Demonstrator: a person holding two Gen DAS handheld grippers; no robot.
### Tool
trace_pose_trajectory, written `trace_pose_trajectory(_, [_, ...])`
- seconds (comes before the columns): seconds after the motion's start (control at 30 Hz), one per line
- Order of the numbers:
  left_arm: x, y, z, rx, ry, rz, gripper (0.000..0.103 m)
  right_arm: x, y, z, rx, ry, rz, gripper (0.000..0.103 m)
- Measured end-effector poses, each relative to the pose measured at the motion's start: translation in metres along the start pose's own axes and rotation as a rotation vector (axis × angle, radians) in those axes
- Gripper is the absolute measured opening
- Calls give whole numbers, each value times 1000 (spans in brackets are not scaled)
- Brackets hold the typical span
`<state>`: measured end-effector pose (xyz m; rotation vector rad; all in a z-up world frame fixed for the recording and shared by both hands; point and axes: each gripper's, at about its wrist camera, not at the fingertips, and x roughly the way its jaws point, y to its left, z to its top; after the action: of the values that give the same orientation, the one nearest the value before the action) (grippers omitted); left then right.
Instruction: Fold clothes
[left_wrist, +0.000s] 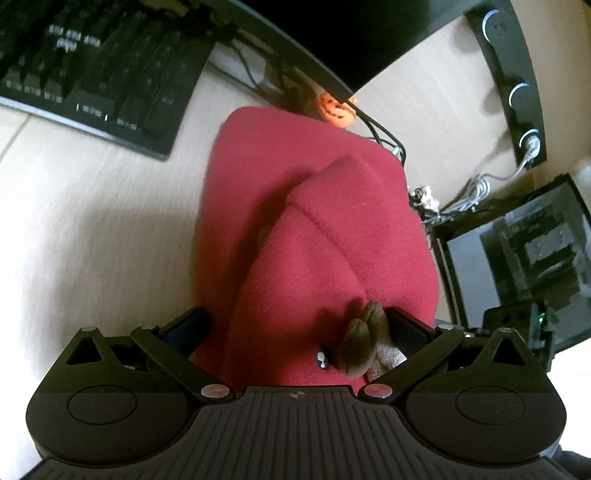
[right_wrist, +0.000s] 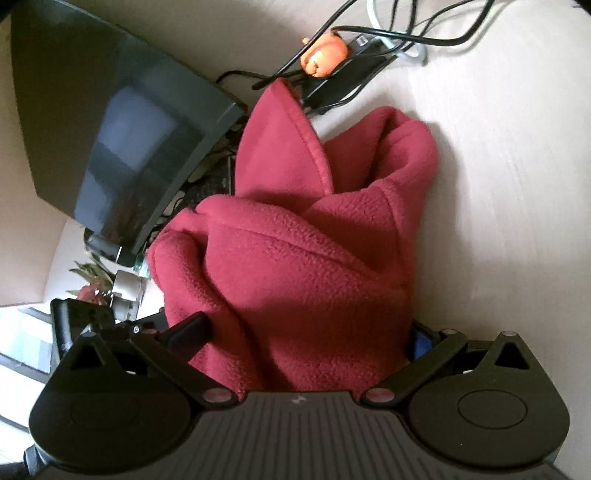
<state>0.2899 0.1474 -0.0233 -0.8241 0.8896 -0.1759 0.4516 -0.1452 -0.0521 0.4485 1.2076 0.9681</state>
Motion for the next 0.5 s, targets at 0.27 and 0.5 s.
trace_pose_trajectory(0.27, [6, -10, 5, 15, 33, -14, 103, 0, 2, -3, -20, 25, 51, 103])
trace_pose_trajectory(0.5, [40, -62, 12, 146, 147, -48, 103, -40, -15, -19, 44, -55, 80, 103])
